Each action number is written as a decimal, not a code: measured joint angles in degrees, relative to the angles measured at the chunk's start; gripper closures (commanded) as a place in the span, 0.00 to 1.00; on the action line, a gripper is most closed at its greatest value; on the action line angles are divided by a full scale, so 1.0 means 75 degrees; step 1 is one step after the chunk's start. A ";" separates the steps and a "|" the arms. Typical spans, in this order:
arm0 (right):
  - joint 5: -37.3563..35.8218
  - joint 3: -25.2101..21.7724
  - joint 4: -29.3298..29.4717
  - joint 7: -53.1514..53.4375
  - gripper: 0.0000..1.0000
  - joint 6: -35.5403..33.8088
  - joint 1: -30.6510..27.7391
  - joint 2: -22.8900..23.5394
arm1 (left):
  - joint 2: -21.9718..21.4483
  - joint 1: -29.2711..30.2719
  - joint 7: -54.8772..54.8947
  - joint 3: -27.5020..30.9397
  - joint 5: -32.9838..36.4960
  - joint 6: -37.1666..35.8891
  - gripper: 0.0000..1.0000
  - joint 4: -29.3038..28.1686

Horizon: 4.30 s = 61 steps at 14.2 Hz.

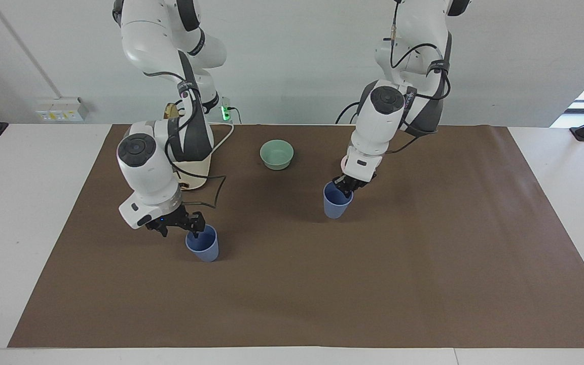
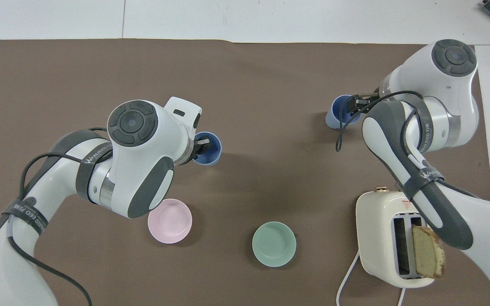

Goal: Stack blue cups with both arms
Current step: 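Carry the blue cup toward the table center with the left gripper, then set the cup down and open the left gripper while the right gripper lifts, then carry the second blue cup over the placed cup with the right gripper, then lower the blue cup into the placed cup and open the right gripper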

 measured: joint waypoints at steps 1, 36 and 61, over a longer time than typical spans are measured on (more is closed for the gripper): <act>0.0000 0.0001 -0.0003 0.0000 0.36 0.0000 0.0000 0.0000 | 0.0030 -0.0034 0.0000 -0.0002 0.0001 0.0243 1.00 -0.0121; 0.0262 0.1852 0.0217 0.2137 1.00 -0.2087 0.0591 -0.2653 | -0.2040 0.2602 0.5877 0.0346 0.0026 -0.3014 0.00 0.0770; -0.0064 0.1821 0.1370 0.4608 1.00 -0.0689 0.2642 -0.0124 | -0.2063 0.3350 0.6657 0.0341 0.0030 -0.5024 0.00 0.2023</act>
